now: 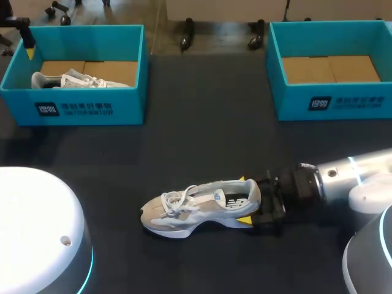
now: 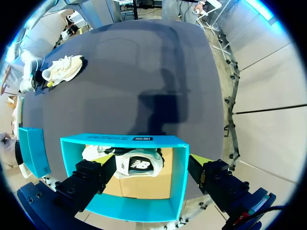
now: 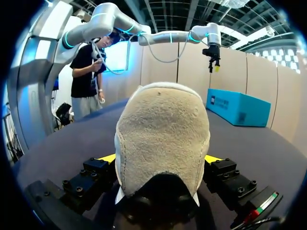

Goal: Take the shoe out of the shoebox, open the shoe tongue, remove and reinsert the insole, then place the shoe into the shoebox

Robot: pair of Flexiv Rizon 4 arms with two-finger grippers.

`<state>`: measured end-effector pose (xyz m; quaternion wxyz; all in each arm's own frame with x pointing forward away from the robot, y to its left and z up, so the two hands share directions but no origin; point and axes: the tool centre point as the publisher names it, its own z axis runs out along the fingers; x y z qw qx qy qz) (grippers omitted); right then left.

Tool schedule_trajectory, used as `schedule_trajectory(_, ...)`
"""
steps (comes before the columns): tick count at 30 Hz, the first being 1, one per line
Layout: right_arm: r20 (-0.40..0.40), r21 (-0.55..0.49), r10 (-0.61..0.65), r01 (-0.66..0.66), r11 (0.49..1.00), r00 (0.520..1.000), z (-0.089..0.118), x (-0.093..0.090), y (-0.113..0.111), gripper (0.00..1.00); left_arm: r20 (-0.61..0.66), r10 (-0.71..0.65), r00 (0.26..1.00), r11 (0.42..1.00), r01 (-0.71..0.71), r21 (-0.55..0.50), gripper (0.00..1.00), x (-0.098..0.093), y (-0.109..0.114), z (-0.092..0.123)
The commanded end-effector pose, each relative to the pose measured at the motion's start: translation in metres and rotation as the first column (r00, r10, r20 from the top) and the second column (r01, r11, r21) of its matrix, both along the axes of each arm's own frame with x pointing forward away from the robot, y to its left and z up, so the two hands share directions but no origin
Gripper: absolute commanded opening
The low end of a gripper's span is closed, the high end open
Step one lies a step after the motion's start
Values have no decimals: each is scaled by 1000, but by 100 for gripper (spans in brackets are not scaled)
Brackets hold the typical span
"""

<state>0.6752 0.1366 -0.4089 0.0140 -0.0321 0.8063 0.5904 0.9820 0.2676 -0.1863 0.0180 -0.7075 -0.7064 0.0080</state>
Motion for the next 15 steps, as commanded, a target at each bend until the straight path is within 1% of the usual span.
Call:
schedule_trajectory(1, 1, -4, 2, -2, 1000, 1000, 0, 0, 5, 100, -1, -1, 1000, 1000, 1, 3, 100, 0, 0, 1)
schedule_trajectory(3, -1, -8, 4, -4, 1000, 1000, -1, 0, 6, 100, -1, -1, 1000, 1000, 1, 3, 100, 0, 0, 1)
schedule_trajectory(4, -4, -10, 5, -5, 1000, 1000, -2, 0, 6, 85, -1, -1, 1000, 1000, 1, 3, 100, 0, 0, 1)
schedule_trajectory(5, -6, -12, 5, -5, 1000, 1000, -3, -1, 6, 45, -1, -1, 1000, 1000, 1, 3, 100, 0, 0, 1)
schedule_trajectory(6, -8, -13, 5, -5, 1000, 1000, -4, -1, 6, 40, -1, -1, 1000, 1000, 1, 3, 100, 0, 0, 1)
schedule_trajectory(7, -11, -14, 5, -5, 1000, 1000, -5, -2, 6, 13, -1, -1, 1000, 1000, 1, 3, 100, 0, 0, 1)
schedule_trajectory(8, -13, -15, 4, -5, 1000, 1000, -5, -2, 6, 0, -1, -1, 1000, 1000, 1, 3, 100, 0, 0, 1)
schedule_trajectory(15, -5, -23, -11, 11, 1000, 1000, -5, -3, 4, 0, -1, -1, 1000, 1000, 1, 3, 100, 0, 0, 1)
